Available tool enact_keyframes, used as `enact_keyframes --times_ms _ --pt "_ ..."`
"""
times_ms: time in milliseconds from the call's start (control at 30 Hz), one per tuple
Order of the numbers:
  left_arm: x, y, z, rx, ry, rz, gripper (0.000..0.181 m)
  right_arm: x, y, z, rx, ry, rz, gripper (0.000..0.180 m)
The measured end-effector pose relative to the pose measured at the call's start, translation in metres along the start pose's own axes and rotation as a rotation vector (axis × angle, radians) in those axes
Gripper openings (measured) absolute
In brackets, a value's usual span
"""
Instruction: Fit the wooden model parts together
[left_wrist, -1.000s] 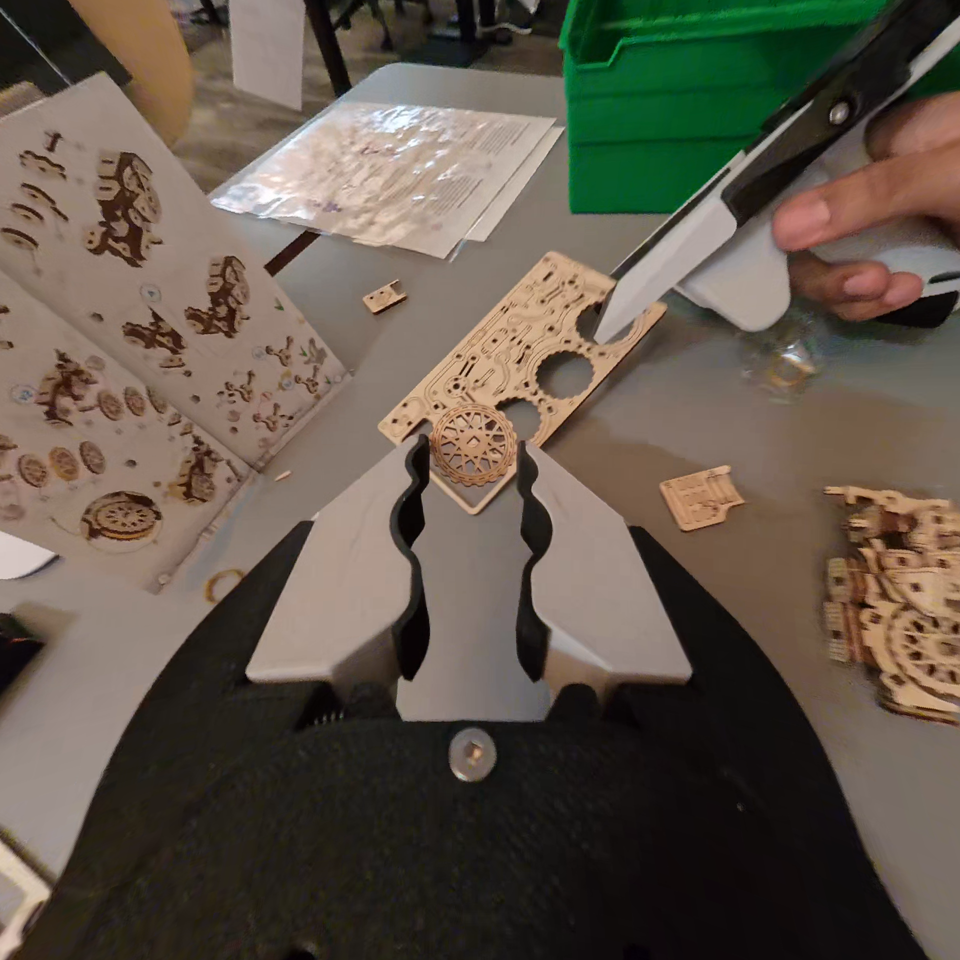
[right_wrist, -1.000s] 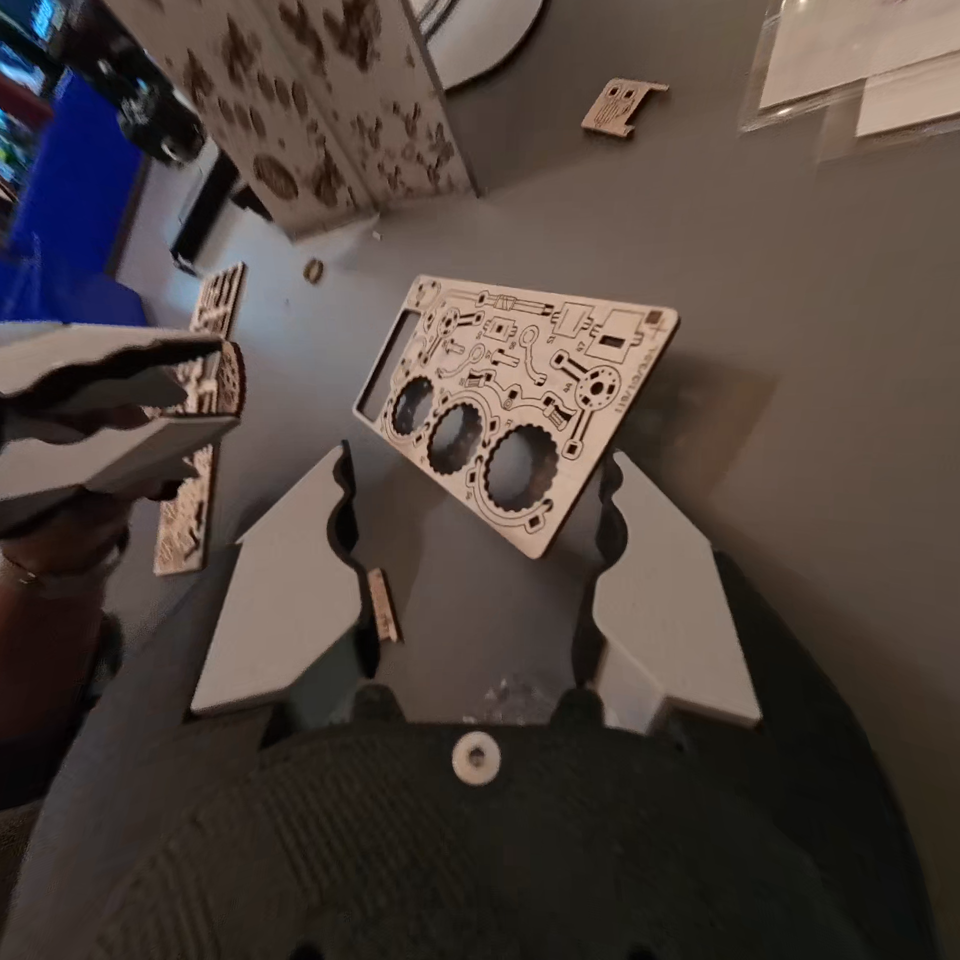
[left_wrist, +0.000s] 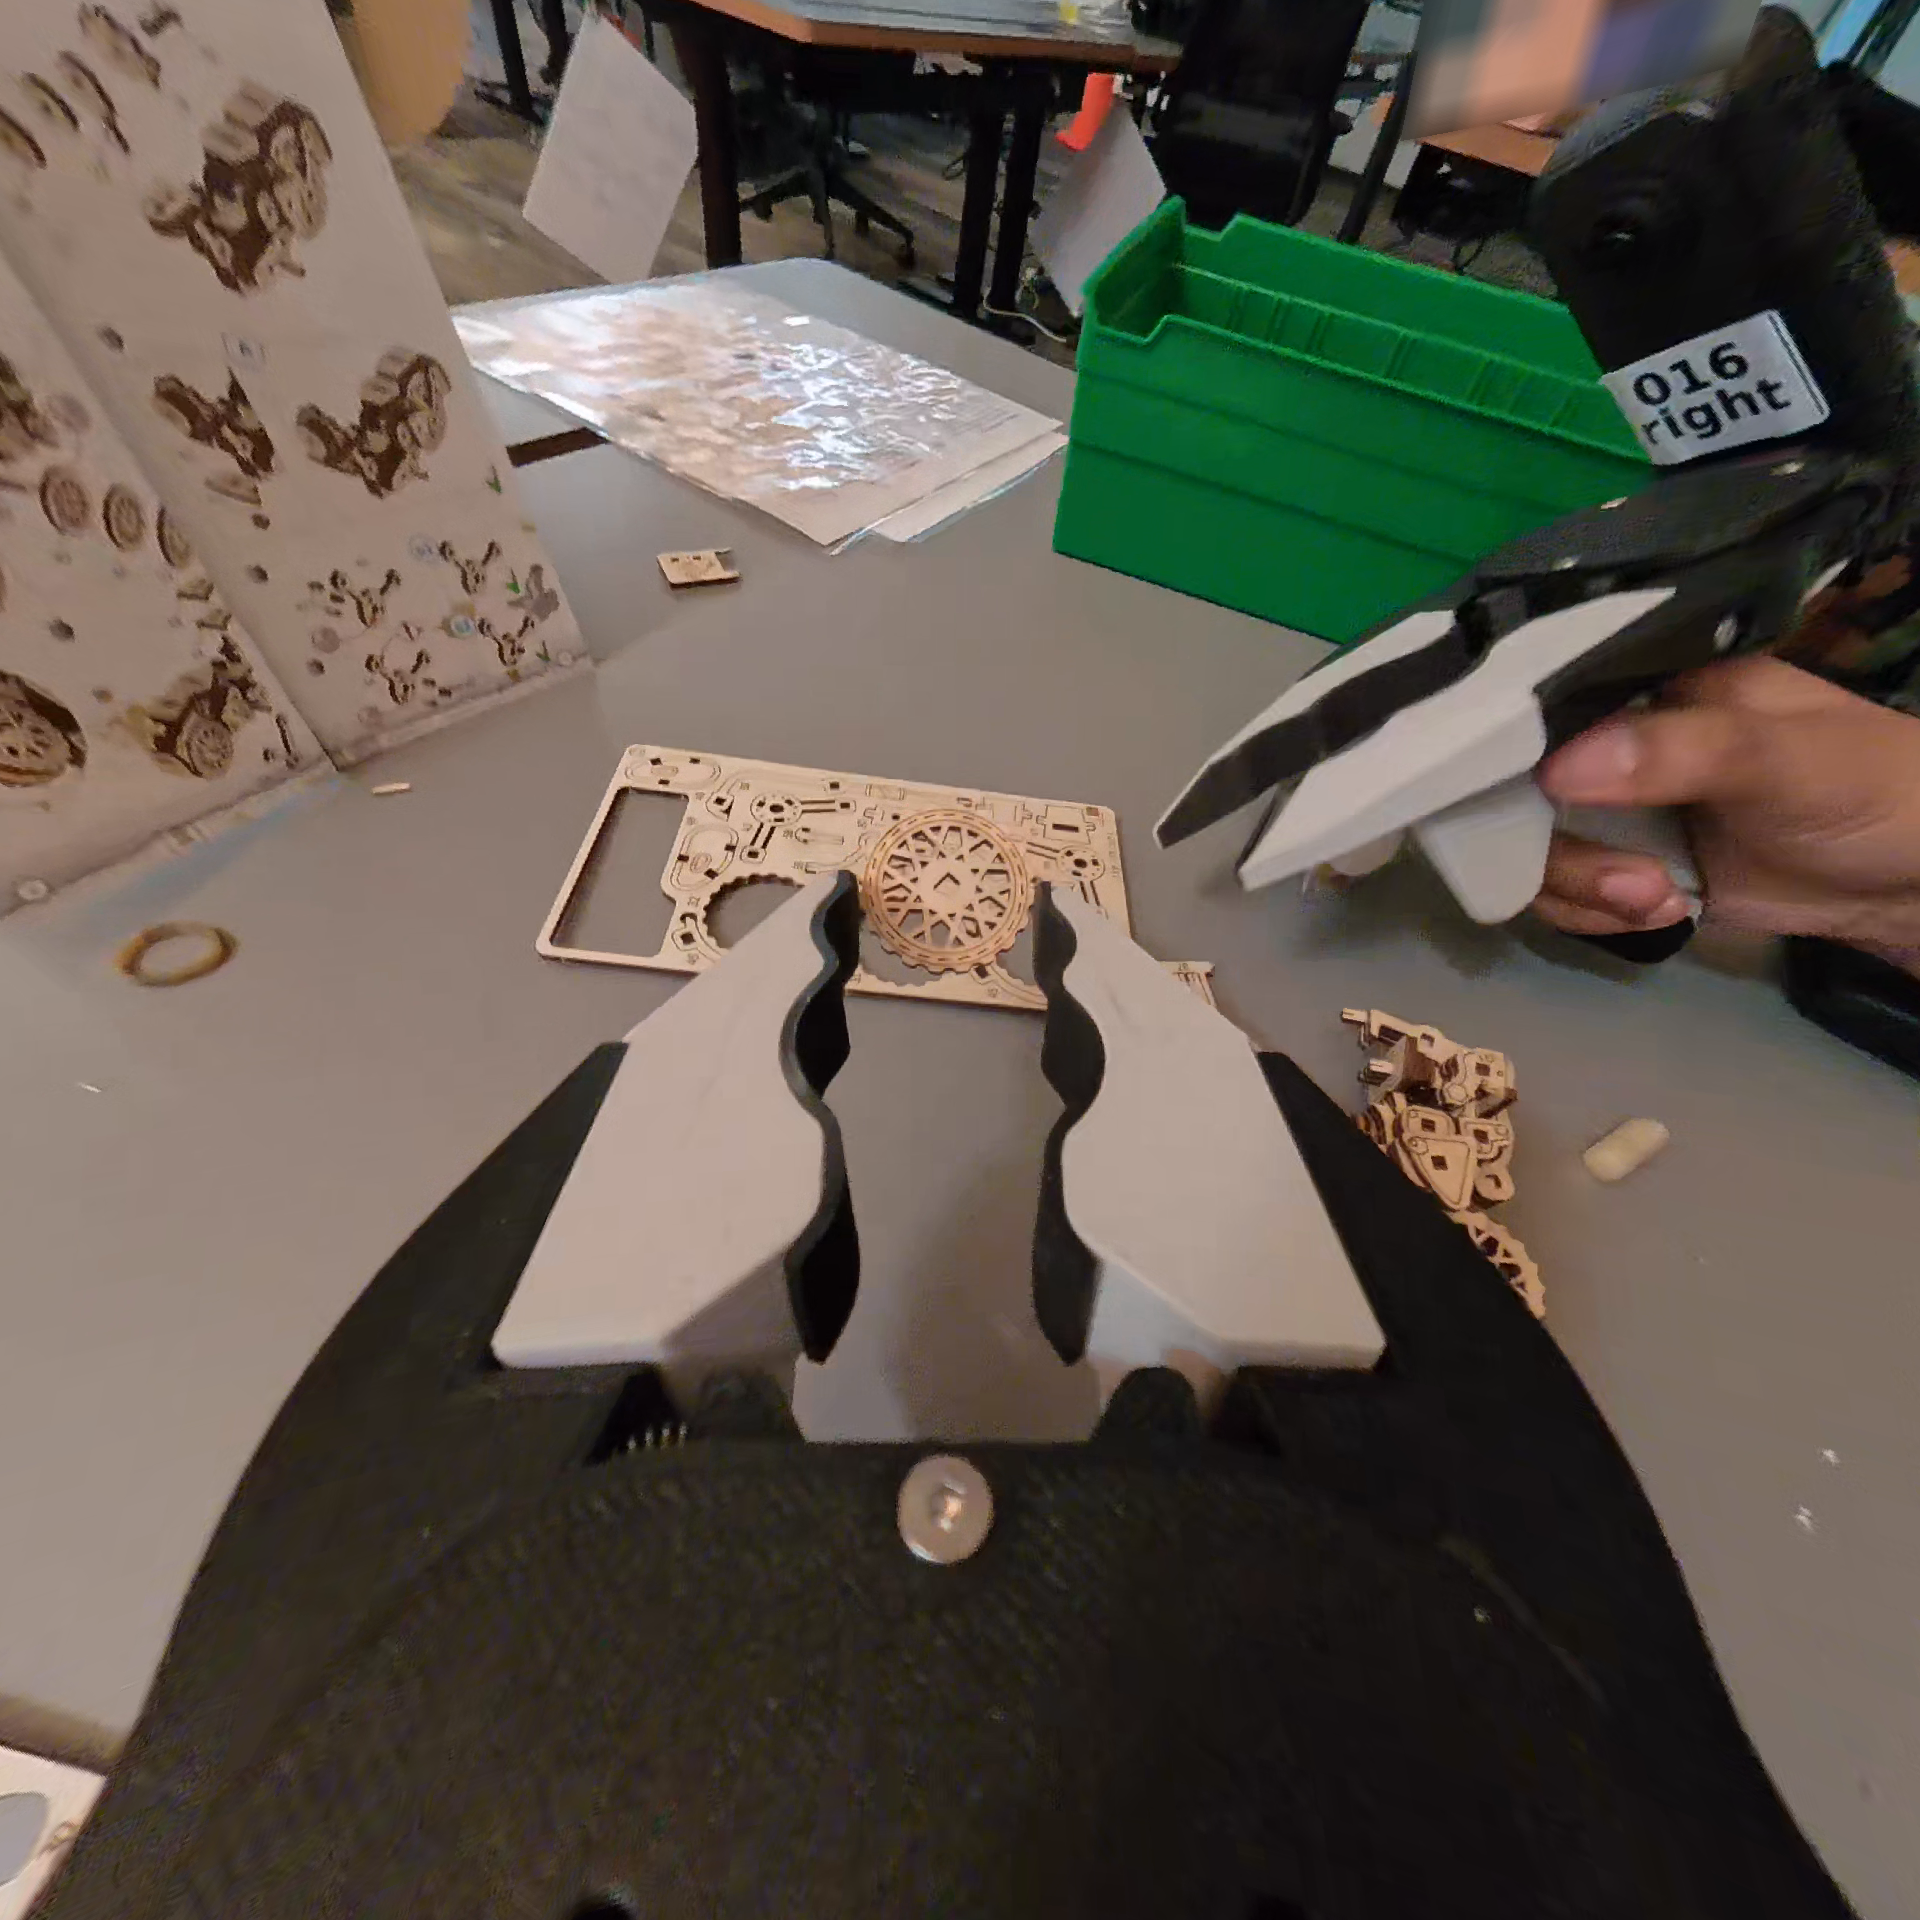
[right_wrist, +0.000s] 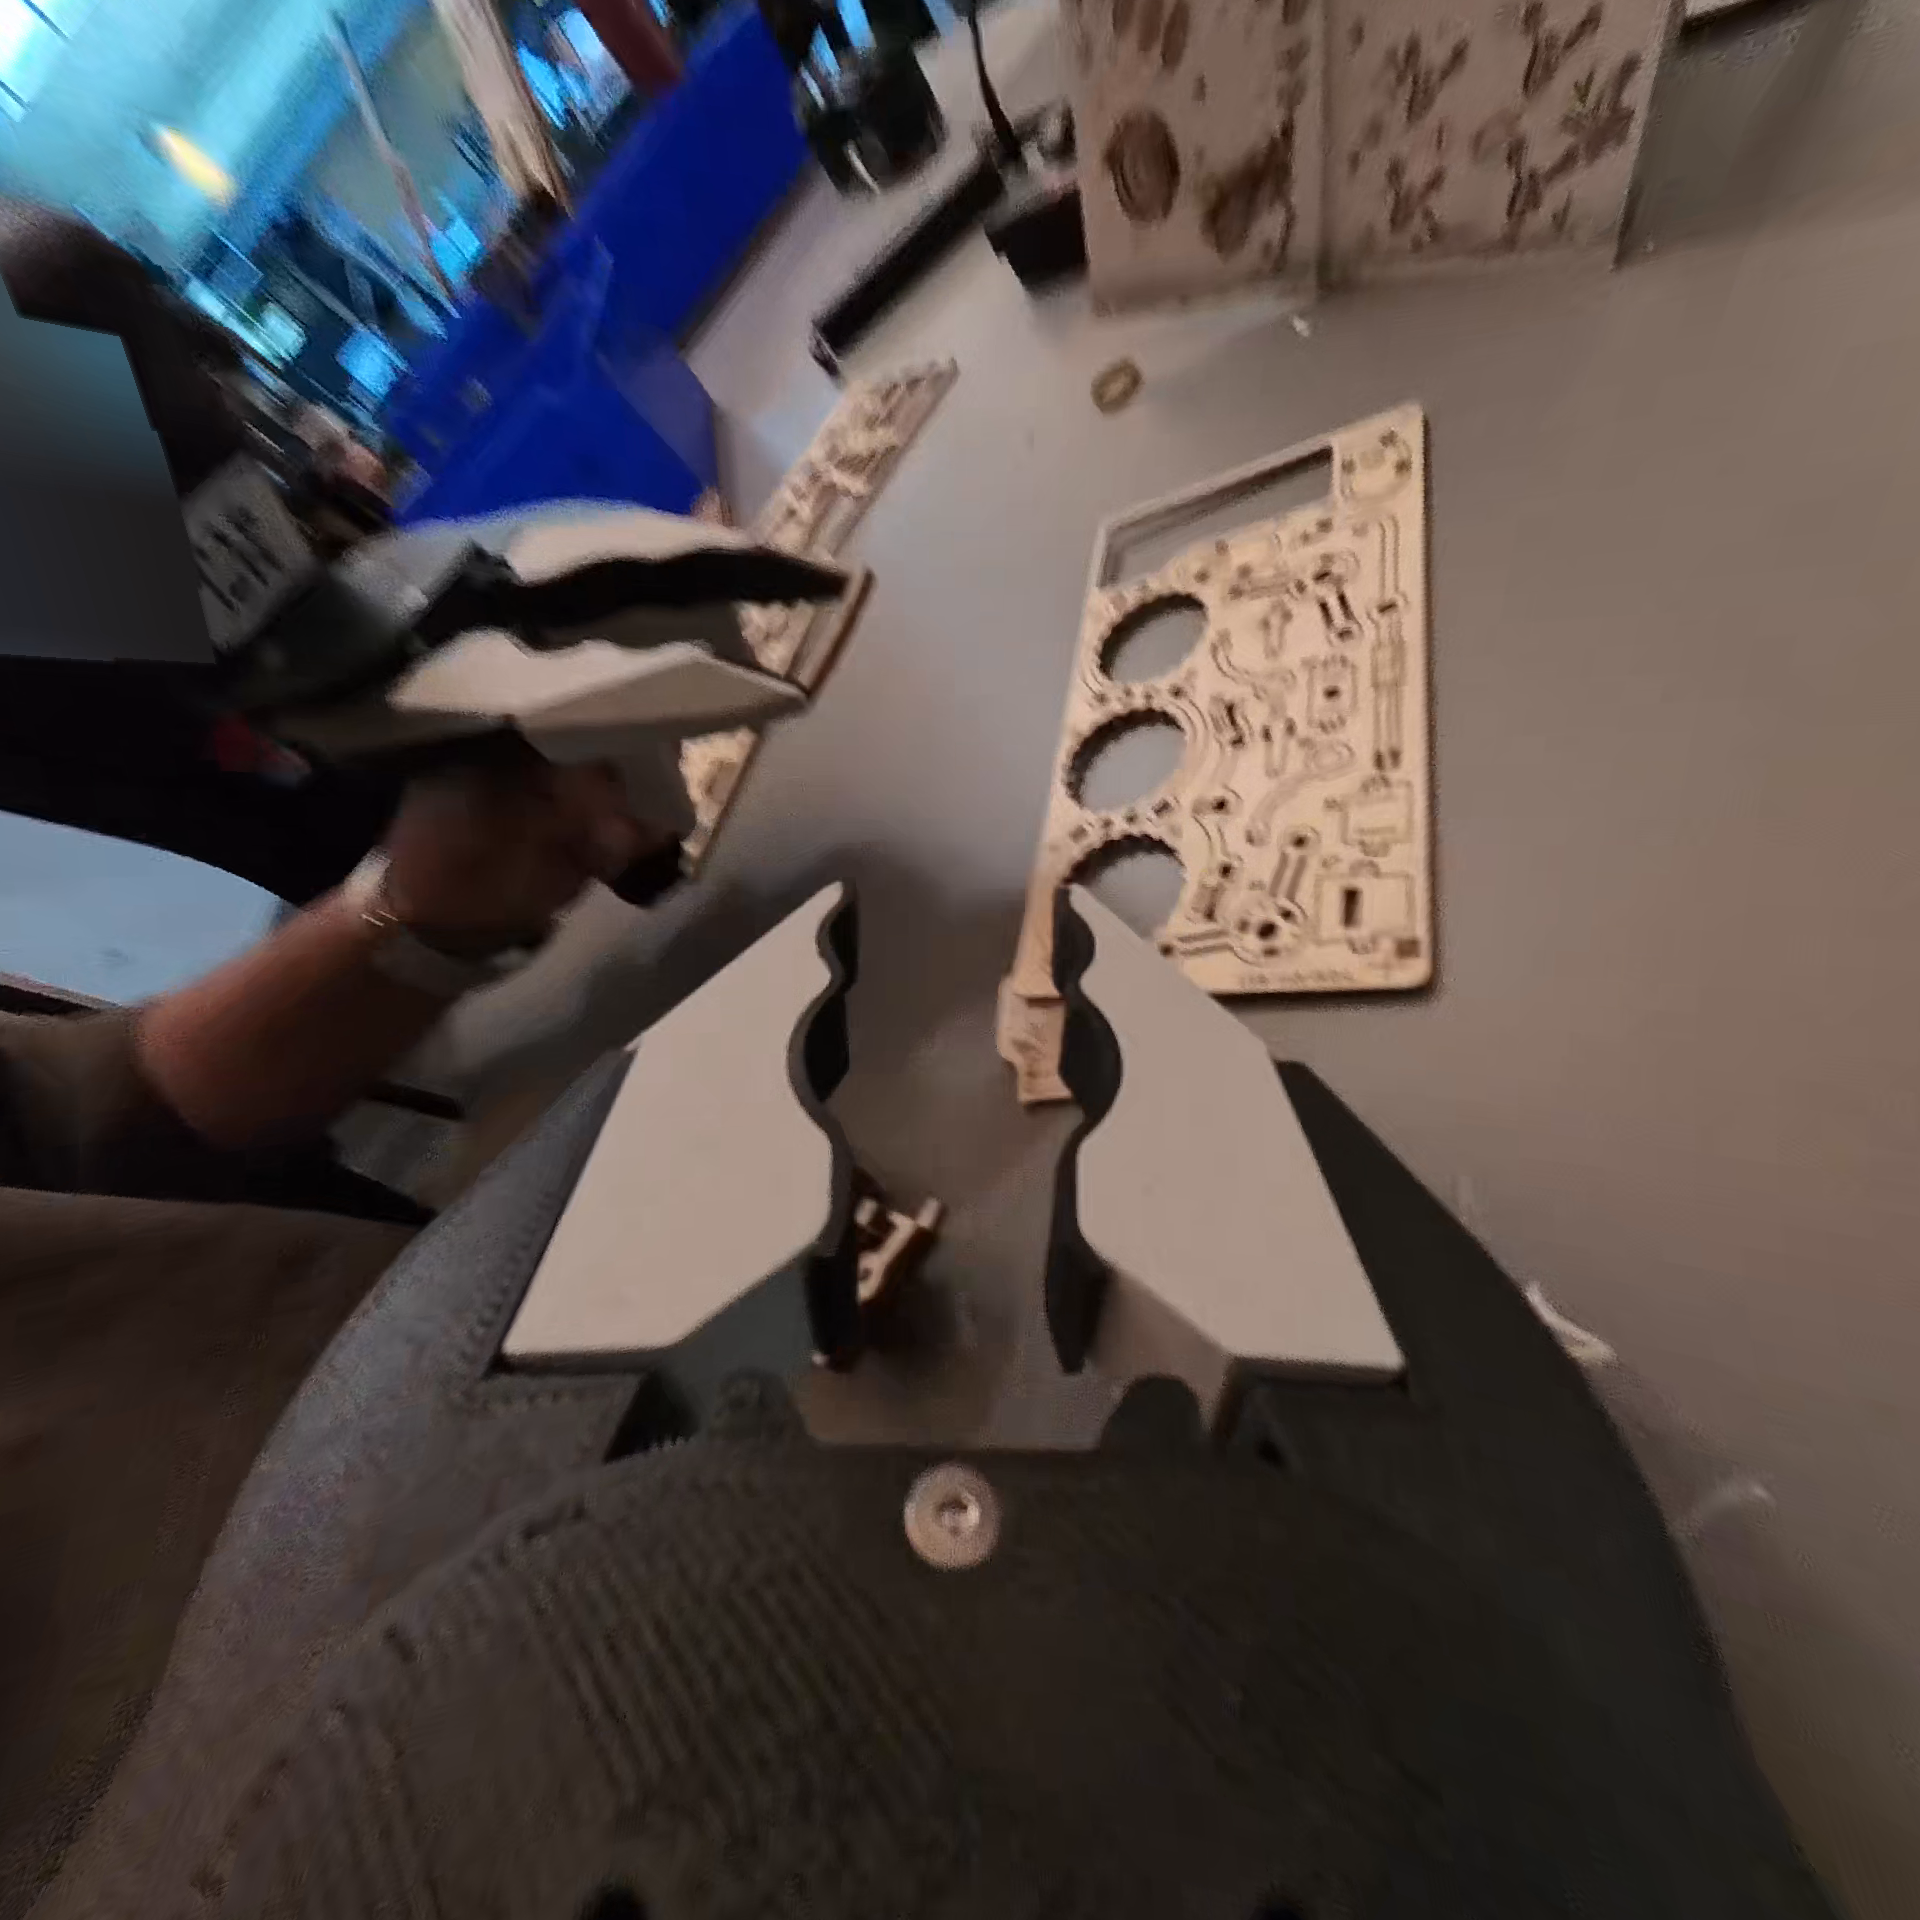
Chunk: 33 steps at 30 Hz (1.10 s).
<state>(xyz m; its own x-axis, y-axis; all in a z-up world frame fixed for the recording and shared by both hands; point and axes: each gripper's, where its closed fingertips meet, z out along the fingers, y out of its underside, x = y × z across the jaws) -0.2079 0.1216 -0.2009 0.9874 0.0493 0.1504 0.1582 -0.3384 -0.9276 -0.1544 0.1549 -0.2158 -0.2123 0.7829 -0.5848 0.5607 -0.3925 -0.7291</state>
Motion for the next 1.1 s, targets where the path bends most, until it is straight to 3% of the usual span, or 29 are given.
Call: enact_keyframes --times_ms 233,433,600,733,800,867,1000,1100 --pt "-0.005 0.01 0.004 -0.021 0.011 -0.023 0.031 0.057 0.013 -0.01 -0.184 0.485 -0.346 0.034" --pt "-0.004 0.014 0.008 -0.029 0.032 -0.044 0.031 0.076 0.019 -0.003 -0.267 0.568 -0.379 0.032" --pt "-0.002 0.015 0.01 -0.03 0.047 -0.056 0.031 0.098 -0.005 -0.002 -0.217 0.761 -0.498 0.031" --pt "0.002 0.014 0.009 -0.021 0.062 -0.068 0.031 0.087 -0.021 -0.012 -0.113 0.783 -0.561 0.034" --pt "0.006 0.011 0.008 -0.008 0.074 -0.068 0.031 0.07 -0.029 -0.013 -0.034 0.707 -0.561 0.032" --pt "0.01 0.009 0.008 -0.001 0.079 -0.052 0.031 0.043 -0.028 -0.006 0.034 0.525 -0.505 0.028" --pt "0.018 0.011 0.011 -0.017 0.061 0.037 0.031 -0.01 -0.025 0.004 0.152 0.098 -0.205 0.032" --pt "0.029 0.013 0.013 -0.027 0.092 0.048 0.031 -0.02 -0.021 0.008 0.162 -0.07 -0.005 0.041"
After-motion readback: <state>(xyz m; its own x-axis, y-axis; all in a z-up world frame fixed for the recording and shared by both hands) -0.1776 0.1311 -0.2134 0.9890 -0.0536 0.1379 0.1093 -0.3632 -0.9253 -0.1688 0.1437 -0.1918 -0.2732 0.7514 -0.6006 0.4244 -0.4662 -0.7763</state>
